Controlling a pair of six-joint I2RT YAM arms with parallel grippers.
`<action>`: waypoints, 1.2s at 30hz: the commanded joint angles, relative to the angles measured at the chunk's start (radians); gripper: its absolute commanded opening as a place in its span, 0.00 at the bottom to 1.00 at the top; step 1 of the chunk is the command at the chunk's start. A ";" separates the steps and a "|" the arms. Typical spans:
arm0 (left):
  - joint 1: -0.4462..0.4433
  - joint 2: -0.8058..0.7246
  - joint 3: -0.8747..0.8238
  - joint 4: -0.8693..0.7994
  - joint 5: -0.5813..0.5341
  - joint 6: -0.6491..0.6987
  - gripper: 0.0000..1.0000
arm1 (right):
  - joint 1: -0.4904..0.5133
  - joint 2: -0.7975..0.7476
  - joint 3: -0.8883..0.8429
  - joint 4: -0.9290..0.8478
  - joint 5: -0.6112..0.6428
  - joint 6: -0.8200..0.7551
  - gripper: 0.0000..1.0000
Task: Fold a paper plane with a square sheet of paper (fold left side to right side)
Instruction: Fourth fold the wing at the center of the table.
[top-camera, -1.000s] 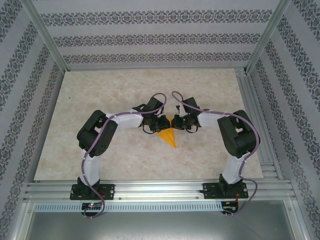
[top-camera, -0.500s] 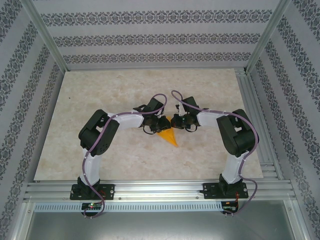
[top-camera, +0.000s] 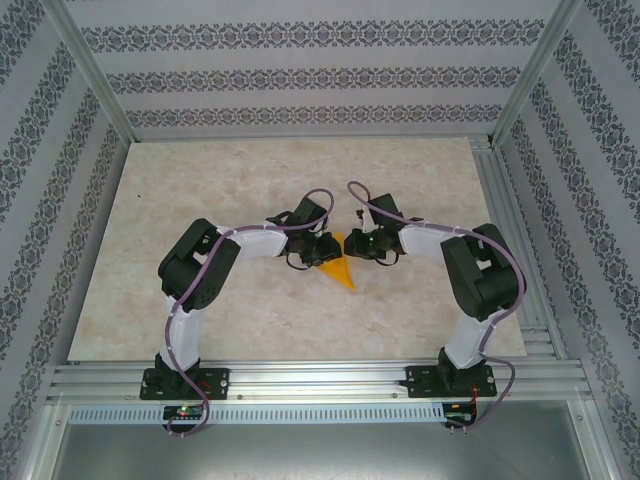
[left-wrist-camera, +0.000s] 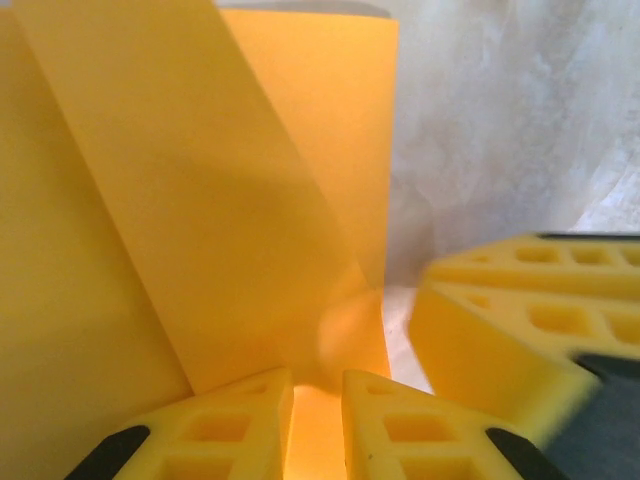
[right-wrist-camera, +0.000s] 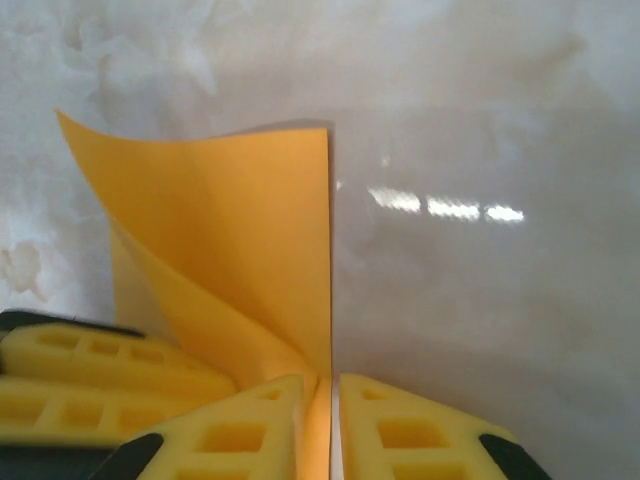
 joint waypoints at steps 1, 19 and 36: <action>0.006 0.032 -0.022 0.015 -0.003 -0.011 0.23 | -0.017 -0.119 -0.040 -0.028 0.010 -0.008 0.24; 0.006 0.031 -0.015 0.005 -0.005 -0.005 0.23 | 0.095 -0.281 -0.282 0.132 -0.176 0.081 0.14; 0.006 0.027 -0.007 -0.011 -0.007 0.001 0.23 | 0.087 -0.199 -0.239 0.025 -0.098 0.013 0.13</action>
